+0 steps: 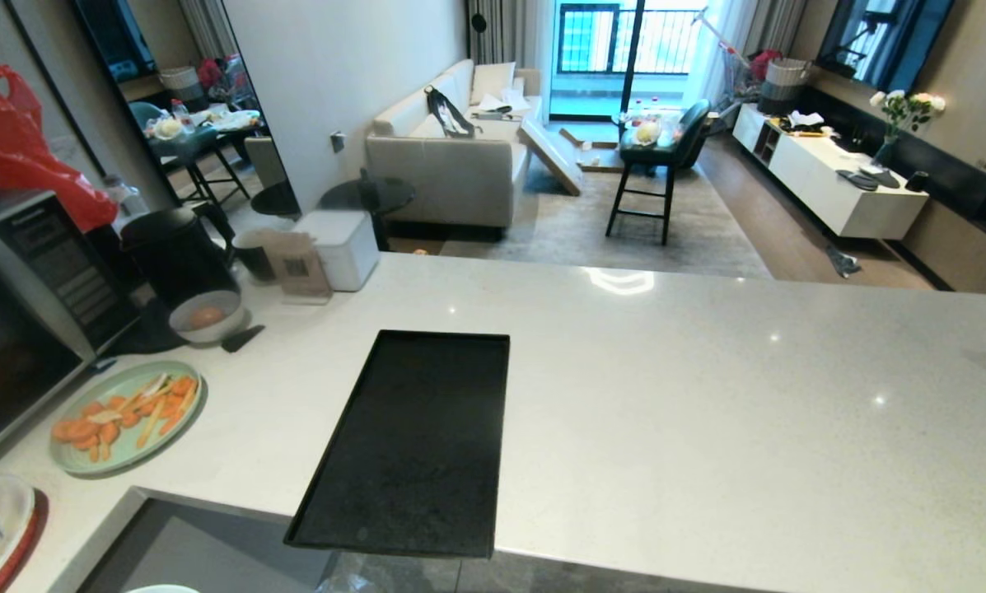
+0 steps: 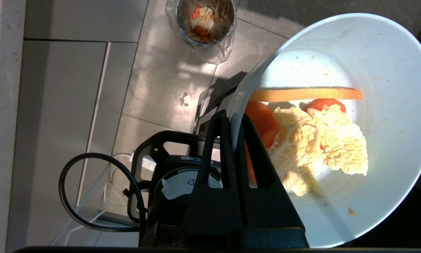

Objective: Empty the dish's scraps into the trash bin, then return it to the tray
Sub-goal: Move the bowl over the trash can

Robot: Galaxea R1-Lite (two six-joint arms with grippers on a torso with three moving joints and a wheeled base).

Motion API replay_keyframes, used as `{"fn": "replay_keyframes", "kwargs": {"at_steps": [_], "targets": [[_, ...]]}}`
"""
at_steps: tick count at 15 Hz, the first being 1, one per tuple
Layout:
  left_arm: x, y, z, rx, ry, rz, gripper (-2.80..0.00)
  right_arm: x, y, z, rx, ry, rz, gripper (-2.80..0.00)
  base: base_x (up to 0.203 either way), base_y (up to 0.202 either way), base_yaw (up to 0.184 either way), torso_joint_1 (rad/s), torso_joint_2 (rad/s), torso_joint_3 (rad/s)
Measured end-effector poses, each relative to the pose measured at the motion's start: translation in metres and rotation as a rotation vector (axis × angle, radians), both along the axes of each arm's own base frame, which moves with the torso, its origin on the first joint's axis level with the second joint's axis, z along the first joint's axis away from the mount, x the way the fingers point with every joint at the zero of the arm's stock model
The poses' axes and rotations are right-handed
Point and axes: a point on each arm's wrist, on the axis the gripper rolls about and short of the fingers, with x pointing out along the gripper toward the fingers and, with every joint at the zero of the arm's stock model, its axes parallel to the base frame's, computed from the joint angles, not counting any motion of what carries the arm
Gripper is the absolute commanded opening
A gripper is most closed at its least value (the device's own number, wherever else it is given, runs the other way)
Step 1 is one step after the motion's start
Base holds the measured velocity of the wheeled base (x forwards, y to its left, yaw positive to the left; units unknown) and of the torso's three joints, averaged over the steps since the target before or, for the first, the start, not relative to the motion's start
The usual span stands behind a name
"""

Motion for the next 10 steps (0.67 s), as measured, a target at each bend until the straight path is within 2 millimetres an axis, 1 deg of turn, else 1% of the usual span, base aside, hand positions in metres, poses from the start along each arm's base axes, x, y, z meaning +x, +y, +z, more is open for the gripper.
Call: {"fn": "replay_keyframes", "kwargs": {"at_steps": [10], "targets": [[-0.0044, -0.0009, -0.0034, -0.004, -0.001, -0.014, -2.80, 0.0000, 0.0000, 0.0000, 0.000, 0.000, 0.000, -2.80, 0.000, 0.000, 0.000, 0.000, 0.00, 0.000]]}}
